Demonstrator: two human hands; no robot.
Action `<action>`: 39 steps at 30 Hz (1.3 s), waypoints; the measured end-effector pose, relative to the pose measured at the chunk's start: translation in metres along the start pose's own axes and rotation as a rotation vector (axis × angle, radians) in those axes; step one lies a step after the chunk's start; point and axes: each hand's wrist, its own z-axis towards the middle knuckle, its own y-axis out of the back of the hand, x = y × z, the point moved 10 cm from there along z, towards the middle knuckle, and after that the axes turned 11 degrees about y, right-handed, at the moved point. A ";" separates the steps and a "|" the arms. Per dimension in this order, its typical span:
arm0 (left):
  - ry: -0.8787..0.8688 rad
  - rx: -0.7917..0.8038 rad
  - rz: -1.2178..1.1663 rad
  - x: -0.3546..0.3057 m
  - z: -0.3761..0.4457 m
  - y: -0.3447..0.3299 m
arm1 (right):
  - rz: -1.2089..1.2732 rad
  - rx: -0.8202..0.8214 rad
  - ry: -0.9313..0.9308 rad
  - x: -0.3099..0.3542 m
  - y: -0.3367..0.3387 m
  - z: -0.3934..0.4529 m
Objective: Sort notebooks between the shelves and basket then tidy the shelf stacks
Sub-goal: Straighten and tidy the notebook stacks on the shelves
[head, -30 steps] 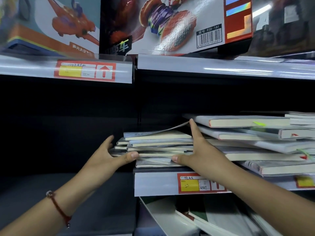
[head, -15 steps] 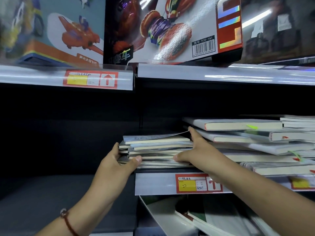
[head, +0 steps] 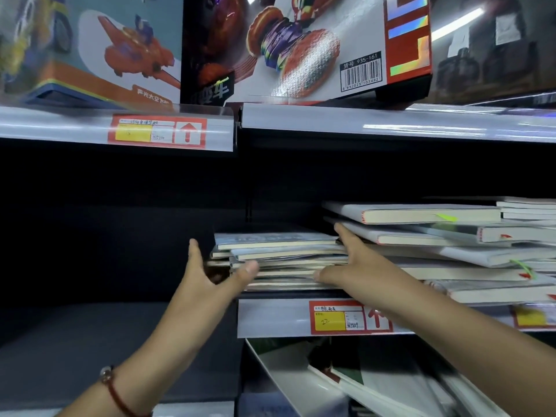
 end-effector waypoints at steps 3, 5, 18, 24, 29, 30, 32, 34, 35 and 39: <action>0.064 0.050 -0.105 0.001 0.022 0.005 | -0.042 0.005 0.023 0.001 0.002 -0.009; 0.103 0.180 -0.274 -0.004 0.036 -0.005 | -0.070 -0.010 0.029 0.003 0.003 -0.011; 0.220 0.266 -0.402 -0.018 0.049 -0.031 | -0.148 -0.077 0.078 0.003 0.006 -0.016; 0.308 0.175 -0.527 -0.010 0.049 -0.040 | -0.283 -0.087 0.129 0.005 -0.001 -0.015; 0.234 0.175 -0.459 -0.010 0.053 -0.037 | -0.405 -0.042 0.143 0.008 -0.004 -0.015; 0.205 0.183 -0.395 -0.011 0.051 -0.036 | -0.407 -0.022 0.143 0.008 -0.003 -0.017; 0.116 0.184 -0.264 -0.014 0.047 -0.030 | -0.431 0.005 0.153 0.009 0.000 -0.022; -0.007 0.207 -0.173 -0.018 0.034 -0.023 | -0.480 0.006 0.167 0.010 0.003 -0.026; -0.065 0.229 -0.095 -0.019 0.028 -0.022 | -0.501 0.000 0.175 0.011 0.004 -0.028; -0.212 0.313 0.178 -0.014 0.012 -0.023 | -0.513 0.001 0.195 0.011 0.008 -0.026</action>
